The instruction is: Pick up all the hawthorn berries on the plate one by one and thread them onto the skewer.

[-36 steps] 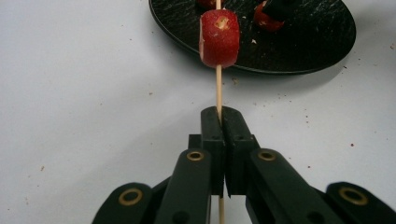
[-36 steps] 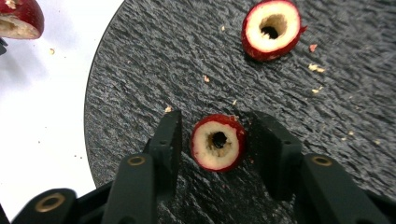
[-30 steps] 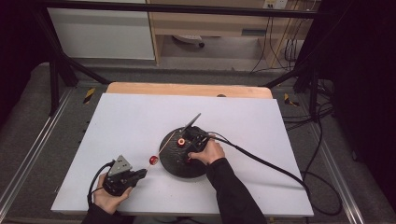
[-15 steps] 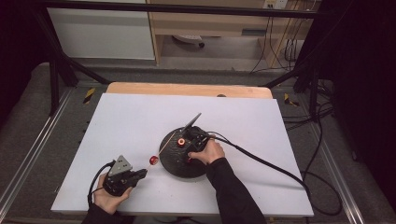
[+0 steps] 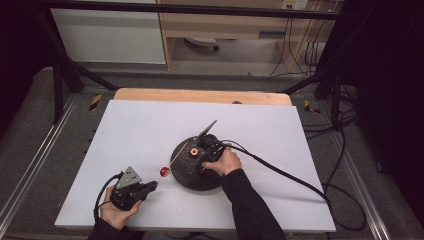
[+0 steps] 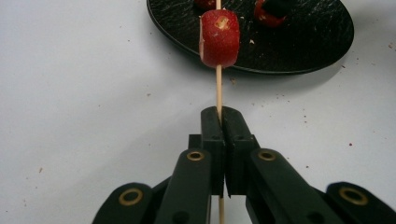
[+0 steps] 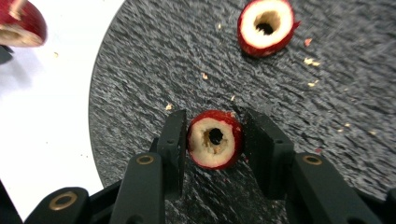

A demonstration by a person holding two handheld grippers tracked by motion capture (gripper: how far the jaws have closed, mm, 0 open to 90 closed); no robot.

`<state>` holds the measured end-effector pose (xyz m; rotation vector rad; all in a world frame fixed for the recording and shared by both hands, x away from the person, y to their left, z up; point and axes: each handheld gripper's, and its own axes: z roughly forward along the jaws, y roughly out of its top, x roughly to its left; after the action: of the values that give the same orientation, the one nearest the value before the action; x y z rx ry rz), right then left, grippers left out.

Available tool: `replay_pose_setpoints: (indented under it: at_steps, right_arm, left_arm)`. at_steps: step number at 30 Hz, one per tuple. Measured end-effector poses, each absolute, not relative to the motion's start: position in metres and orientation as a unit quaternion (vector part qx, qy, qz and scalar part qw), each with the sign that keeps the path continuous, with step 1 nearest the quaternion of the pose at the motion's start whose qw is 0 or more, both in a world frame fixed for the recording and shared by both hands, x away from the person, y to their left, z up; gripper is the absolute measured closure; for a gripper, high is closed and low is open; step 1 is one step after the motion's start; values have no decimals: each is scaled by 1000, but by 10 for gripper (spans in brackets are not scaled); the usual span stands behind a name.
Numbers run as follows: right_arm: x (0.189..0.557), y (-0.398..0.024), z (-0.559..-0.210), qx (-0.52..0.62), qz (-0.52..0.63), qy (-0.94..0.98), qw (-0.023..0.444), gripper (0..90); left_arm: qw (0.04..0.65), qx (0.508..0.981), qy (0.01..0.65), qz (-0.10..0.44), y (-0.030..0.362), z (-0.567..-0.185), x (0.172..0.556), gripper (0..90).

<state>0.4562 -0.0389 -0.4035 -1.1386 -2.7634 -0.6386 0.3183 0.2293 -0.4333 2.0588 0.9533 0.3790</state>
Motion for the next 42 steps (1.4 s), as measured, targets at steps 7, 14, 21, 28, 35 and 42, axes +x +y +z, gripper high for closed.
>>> replay_pose_setpoints:
  at_steps: [7, 14, 21, 28, 35, 42]
  right_arm:
    - [455, -45, -390, -373, -231, -898, 36, 609]
    - [450, -52, -375, -381, -279, -881, 22, 610]
    - [442, -65, -371, -396, -357, -846, 7, 610]
    - [434, -78, -377, -413, -450, -792, -4, 610]
    - [424, -91, -385, -440, -551, -709, -18, 610]
    - [420, -94, -391, -453, -605, -654, -31, 611]
  left_arm:
    - [412, 815, 379, 152, 229, -433, 318, 883]
    - [416, 812, 379, 154, 229, -431, 316, 883]
    - [420, 810, 380, 156, 229, -431, 315, 883]
    - [425, 805, 383, 156, 228, -430, 314, 883]
    - [428, 802, 385, 156, 227, -430, 313, 883]
    - [434, 798, 388, 155, 226, -429, 312, 883]
